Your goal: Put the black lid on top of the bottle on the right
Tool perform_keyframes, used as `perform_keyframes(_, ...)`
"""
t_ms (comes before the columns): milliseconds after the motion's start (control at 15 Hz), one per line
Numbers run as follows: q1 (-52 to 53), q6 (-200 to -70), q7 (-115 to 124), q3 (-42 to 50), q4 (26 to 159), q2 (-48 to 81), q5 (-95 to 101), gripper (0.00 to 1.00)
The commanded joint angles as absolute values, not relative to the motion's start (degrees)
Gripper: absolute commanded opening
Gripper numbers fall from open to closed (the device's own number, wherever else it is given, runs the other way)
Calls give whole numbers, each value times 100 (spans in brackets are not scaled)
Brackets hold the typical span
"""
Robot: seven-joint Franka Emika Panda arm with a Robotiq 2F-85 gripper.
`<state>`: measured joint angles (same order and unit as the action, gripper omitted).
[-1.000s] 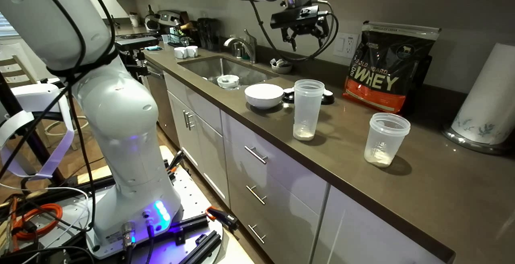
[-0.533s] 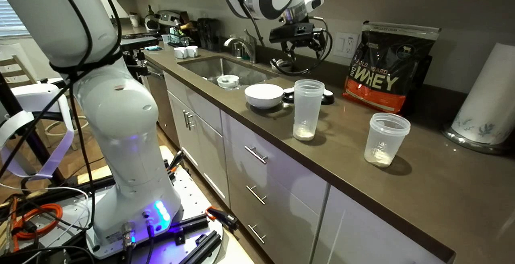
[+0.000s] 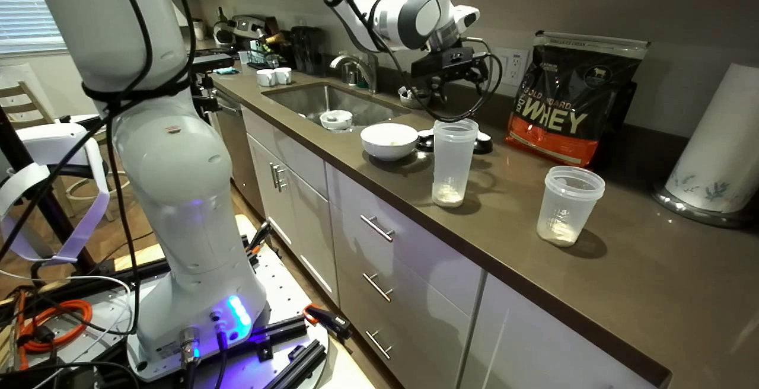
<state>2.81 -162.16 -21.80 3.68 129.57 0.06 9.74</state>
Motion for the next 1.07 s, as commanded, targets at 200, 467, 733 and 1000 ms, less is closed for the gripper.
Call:
perform_keyframes(200, 148, -15787, -2328, 164, 12176, 573, 1007, 100)
perform_keyframes(467, 128, -15419, -2411, 69, 11881, 725, 950, 100)
perform_keyframes(733, 127, -15179, -2407, 53, 11667, 820, 1092, 100)
perform_keyframes(1000, 116, -15391, -2388, 90, 11586, 946, 1245, 100)
